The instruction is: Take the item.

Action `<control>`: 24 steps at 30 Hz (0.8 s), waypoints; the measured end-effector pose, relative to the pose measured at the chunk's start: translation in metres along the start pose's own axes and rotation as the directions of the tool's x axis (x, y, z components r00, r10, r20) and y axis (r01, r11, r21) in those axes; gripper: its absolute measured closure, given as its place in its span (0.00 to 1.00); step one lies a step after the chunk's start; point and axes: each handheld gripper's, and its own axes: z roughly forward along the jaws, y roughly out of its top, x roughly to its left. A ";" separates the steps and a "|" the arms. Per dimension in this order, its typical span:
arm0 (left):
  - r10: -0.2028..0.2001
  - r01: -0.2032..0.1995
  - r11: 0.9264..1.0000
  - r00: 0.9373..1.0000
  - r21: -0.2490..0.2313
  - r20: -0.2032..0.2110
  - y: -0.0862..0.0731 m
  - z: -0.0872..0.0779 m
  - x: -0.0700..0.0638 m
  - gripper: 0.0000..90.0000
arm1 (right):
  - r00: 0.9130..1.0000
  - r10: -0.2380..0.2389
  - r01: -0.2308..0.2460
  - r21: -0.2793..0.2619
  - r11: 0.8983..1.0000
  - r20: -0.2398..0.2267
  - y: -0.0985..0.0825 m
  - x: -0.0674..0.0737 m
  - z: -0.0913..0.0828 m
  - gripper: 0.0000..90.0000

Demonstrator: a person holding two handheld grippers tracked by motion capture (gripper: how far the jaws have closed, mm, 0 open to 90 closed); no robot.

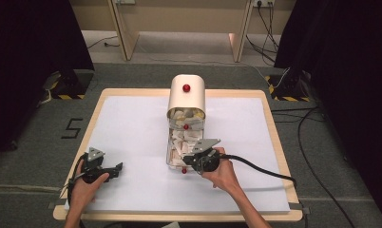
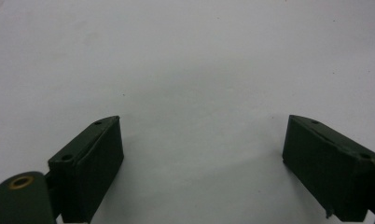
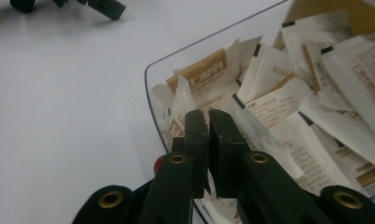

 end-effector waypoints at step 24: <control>0.001 -0.001 1.000 1.000 0.000 0.000 0.000 0.000 0.000 0.13 | 0.998 -0.020 0.024 -0.067 0.997 0.061 0.006 -0.002 -0.020 1.00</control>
